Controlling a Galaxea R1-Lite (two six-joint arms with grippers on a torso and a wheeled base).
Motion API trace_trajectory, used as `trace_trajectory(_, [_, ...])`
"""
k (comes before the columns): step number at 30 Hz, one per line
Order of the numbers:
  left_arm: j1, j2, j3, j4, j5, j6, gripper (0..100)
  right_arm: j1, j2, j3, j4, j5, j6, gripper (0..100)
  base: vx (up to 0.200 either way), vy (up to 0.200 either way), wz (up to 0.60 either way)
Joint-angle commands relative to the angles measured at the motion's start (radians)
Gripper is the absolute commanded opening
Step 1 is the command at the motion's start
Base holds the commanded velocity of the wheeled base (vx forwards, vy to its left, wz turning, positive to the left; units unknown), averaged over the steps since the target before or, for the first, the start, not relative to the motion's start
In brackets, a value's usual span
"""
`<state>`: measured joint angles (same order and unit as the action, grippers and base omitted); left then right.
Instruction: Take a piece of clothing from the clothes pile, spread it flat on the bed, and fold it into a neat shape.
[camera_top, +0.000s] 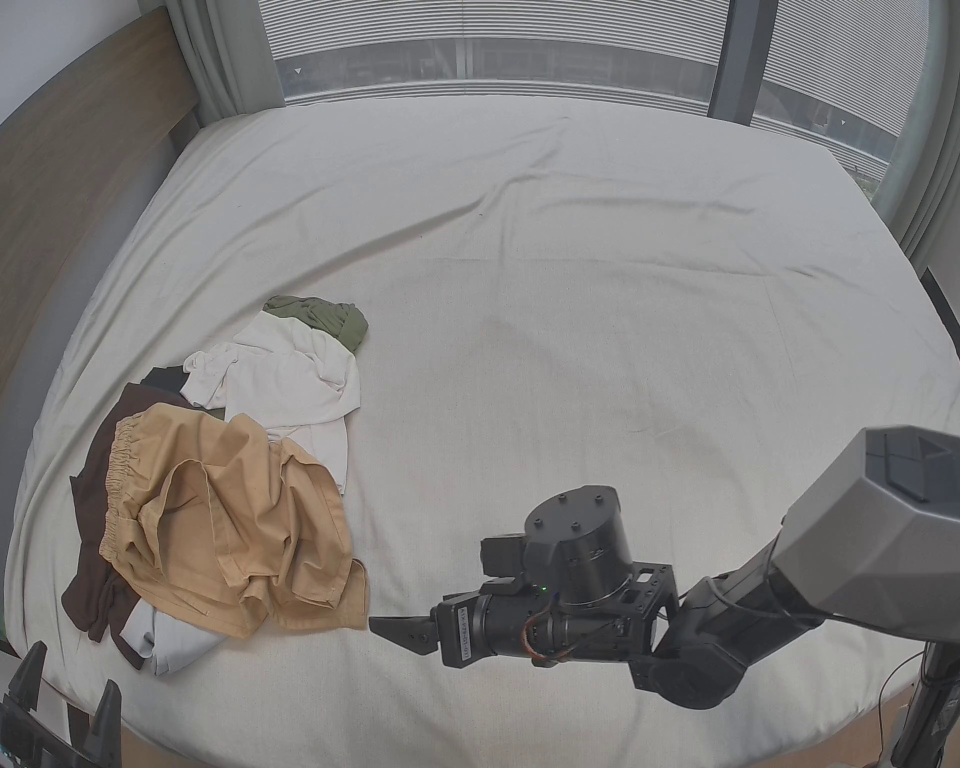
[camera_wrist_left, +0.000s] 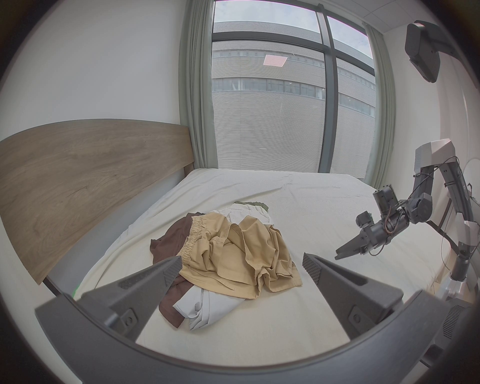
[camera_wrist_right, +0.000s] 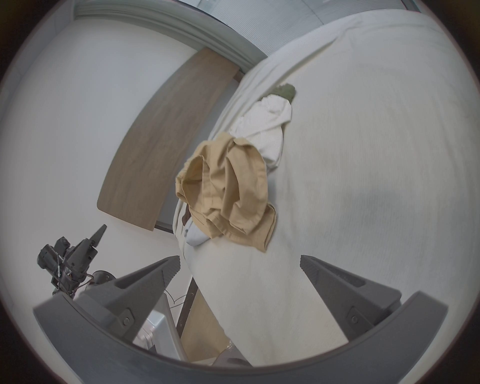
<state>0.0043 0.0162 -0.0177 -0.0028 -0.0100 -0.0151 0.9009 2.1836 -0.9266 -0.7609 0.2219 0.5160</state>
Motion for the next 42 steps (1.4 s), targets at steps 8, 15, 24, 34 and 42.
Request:
trace_trajectory(8, [0.000, -0.016, 0.018, 0.000, 0.001, 0.000, 100, 0.029, 0.119, -0.182, 0.138, -0.004, 0.075, 100, 0.000, 0.000, 0.00])
trace_trajectory(15, [0.000, -0.016, 0.018, 0.000, 0.001, 0.000, 100, 0.052, 0.193, -0.316, 0.232, -0.029, 0.134, 100, 0.000, 0.000, 0.00])
trace_trajectory(24, [0.000, -0.016, 0.018, 0.000, 0.001, 0.000, 100, 0.058, 0.288, -0.495, 0.377, -0.032, 0.167, 100, 0.000, 0.000, 0.00])
trace_trajectory(34, [0.000, -0.016, 0.018, 0.000, -0.001, -0.002, 100, 0.059, 0.369, -0.647, 0.466, -0.058, 0.180, 100, 0.000, 0.000, 0.00])
trace_trajectory(42, [0.000, -0.016, 0.018, 0.000, 0.001, -0.002, 100, 0.059, 0.386, -0.683, 0.457, -0.061, 0.184, 100, 0.000, 0.000, 0.00])
